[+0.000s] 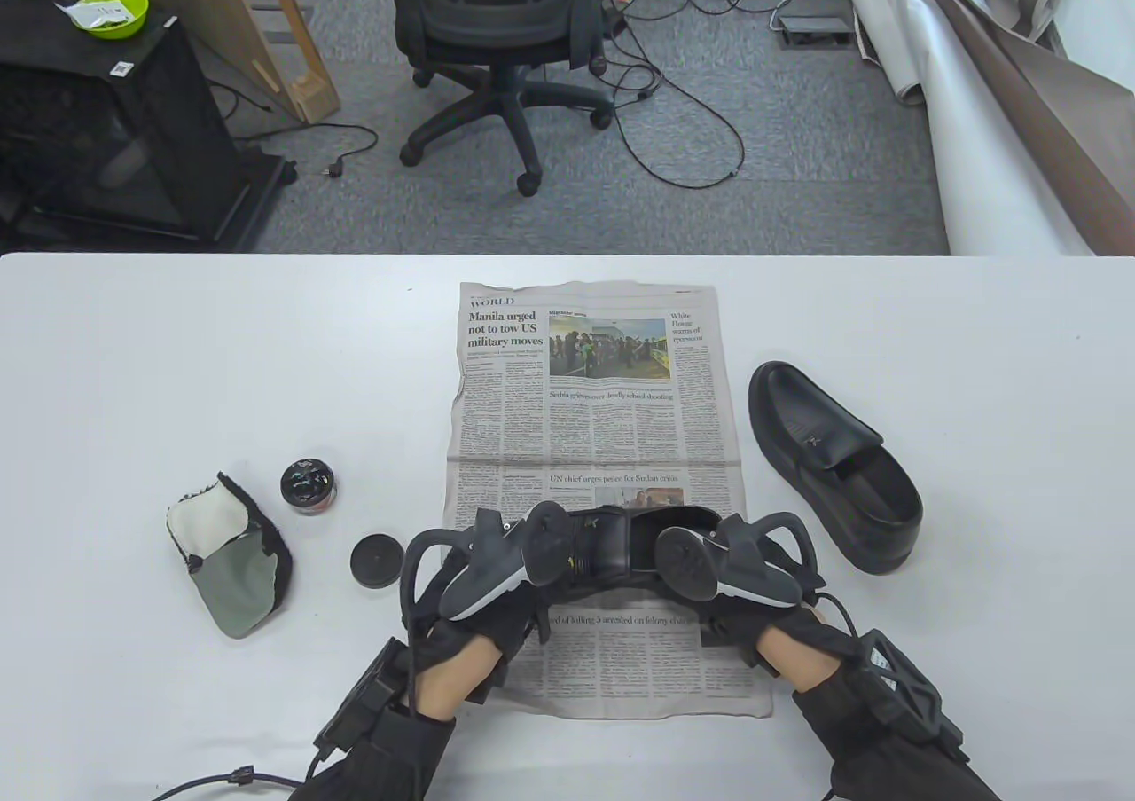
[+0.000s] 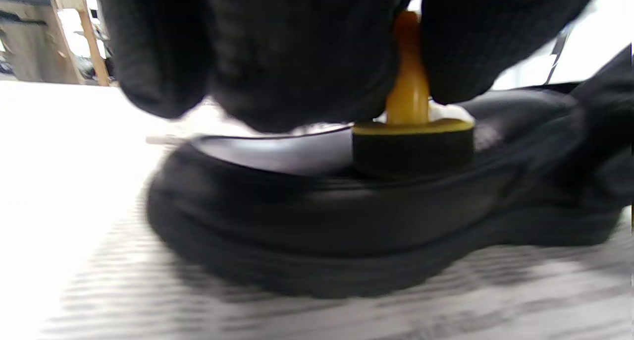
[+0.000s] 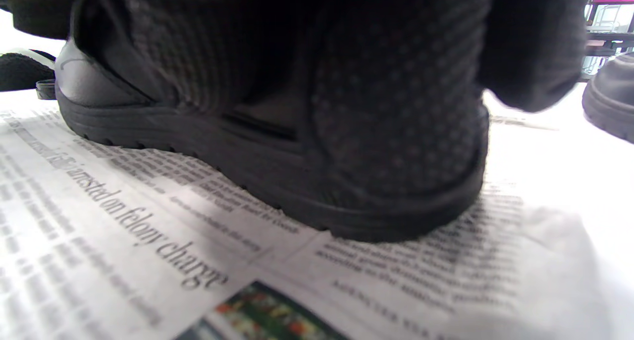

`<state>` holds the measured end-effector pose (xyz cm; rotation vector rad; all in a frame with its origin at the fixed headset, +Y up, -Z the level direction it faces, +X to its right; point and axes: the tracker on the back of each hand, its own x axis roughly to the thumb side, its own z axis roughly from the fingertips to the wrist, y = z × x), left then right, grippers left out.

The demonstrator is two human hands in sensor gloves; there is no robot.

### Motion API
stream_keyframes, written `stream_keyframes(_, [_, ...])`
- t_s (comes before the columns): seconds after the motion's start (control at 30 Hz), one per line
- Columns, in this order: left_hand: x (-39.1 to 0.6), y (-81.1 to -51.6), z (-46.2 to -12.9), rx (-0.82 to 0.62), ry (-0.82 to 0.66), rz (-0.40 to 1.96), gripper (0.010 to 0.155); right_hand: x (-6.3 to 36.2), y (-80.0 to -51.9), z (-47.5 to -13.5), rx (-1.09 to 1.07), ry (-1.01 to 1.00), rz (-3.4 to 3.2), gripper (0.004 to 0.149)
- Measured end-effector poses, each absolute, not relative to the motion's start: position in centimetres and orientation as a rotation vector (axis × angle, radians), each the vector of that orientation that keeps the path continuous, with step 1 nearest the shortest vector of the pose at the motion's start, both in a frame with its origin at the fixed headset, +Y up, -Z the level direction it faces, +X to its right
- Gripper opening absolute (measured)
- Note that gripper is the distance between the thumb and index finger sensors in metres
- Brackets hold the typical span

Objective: Dip and apply built-in sponge shoe polish on shoes

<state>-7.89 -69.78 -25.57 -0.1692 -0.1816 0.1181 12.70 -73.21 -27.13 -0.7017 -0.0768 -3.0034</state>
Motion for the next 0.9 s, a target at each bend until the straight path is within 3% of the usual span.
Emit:
stream_keyframes(0.13, [-6.4,-70.0,-26.1,-0.050,-0.207,0.104,0.047,12.7,-73.2,-27.1,-0.714,-0.068,-3.002,0.042])
stream_keyframes(0.33, [-6.3,-70.7,-28.2,0.056,-0.129,0.033,0.047,12.7,-73.3,-27.2,-0.728,-0.072,-3.003,0.042])
stream_keyframes(0.57, [-8.5,-71.2,-29.4,0.004,-0.023,-0.079,0.047,12.7,-73.2,-27.1,-0.703,-0.058,-3.002,0.042])
stream_keyframes(0.9, [-12.0,-70.2,-28.1,-0.092,0.028,-0.111,0.048,12.7,-73.2,-27.1,-0.689,-0.059,-2.998,0.042])
